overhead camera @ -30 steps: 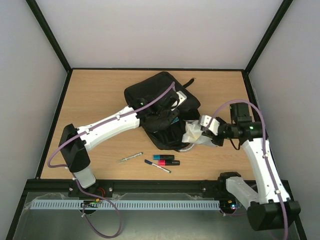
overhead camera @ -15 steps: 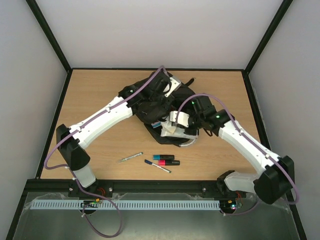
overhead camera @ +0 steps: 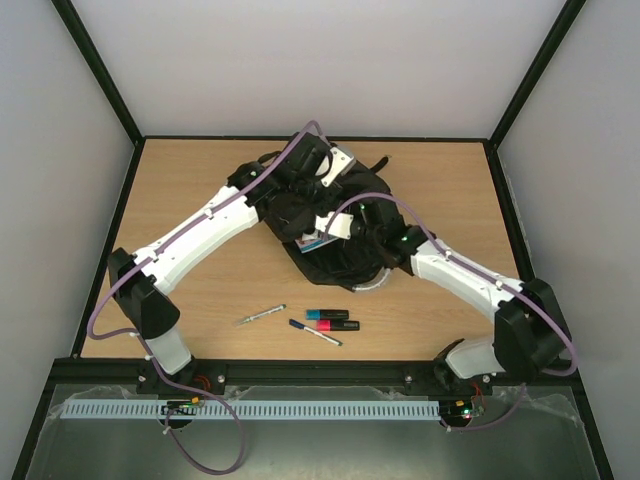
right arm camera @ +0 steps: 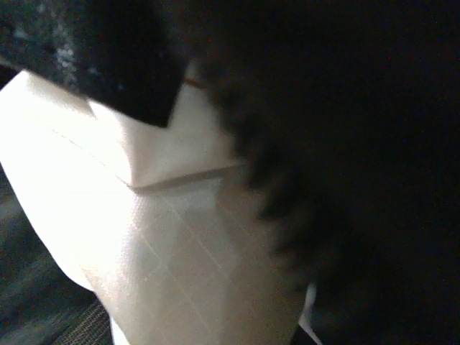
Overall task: Pack the student bag
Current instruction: Place the stationery in the student bag.
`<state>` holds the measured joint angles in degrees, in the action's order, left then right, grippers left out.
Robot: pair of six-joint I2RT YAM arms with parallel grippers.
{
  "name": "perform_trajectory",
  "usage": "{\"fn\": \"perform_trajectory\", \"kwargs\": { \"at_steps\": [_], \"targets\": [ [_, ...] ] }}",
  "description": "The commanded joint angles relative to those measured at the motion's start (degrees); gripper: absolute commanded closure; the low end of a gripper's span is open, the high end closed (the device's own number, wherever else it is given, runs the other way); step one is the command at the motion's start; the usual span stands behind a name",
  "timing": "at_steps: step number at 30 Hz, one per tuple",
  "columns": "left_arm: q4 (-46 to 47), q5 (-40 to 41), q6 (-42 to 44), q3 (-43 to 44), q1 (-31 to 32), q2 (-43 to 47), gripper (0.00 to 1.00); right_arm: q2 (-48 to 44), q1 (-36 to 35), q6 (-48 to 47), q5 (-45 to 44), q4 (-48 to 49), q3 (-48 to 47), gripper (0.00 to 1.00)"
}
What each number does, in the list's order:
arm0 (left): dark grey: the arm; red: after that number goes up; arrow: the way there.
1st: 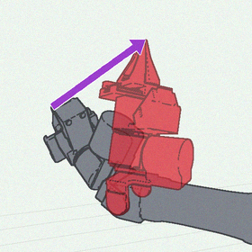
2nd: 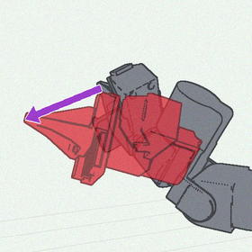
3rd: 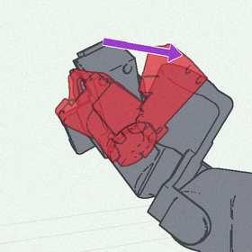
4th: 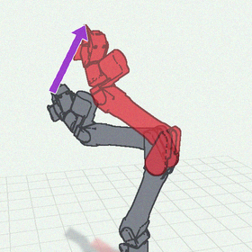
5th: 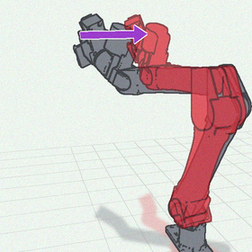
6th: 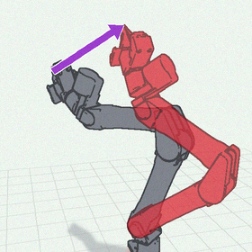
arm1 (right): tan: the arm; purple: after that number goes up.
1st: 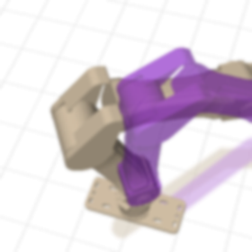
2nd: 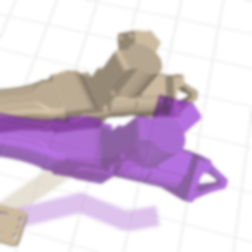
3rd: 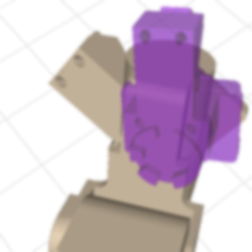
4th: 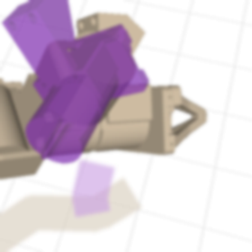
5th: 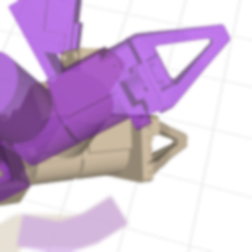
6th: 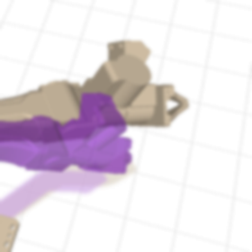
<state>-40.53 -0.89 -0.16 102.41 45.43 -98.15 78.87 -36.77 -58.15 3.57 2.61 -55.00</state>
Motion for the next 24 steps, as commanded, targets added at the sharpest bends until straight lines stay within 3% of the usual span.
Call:
{"fn": "perform_trajectory", "kwargs": {
  "at_steps": [1, 5, 9, 11, 14, 24],
  "targets": [
    [4.9, -7.0, -0.2, 4.8, 0.3, 3.2, 0.98, 4.1, -2.3, -3.7, -4.9, 20.7, 5.0, 0.99],
    [4.9, -7.9, -0.4, 5.3, -0.1, 3.0, 0.98, 9.7, -2.5, -2.1, -7.4, 29.7, 5.8, 0.95],
    [5.3, -8.0, -1.1, 4.4, -0.5, 3.3, 0.98, 13.9, -2.5, 2.2, -12.5, 31.3, 3.5, 0.77],
    [5.9, -8.0, -1.4, 3.4, -0.6, 3.8, 0.98, 13.7, -2.5, 3.6, -13.3, 30.7, 4.1, 0.61],
    [6.6, -7.8, -2.1, 1.9, -1.1, 4.3, 0.98, 10.2, -2.5, 5.6, -12.6, 27.5, 6.1, 0.42],
    [10.0, -8.5, -4.0, -4.4, -3.9, 6.4, 0.98, -4.6, -2.4, 10.0, -5.2, 2.6, 8.9, 0.24]
  ]
}}
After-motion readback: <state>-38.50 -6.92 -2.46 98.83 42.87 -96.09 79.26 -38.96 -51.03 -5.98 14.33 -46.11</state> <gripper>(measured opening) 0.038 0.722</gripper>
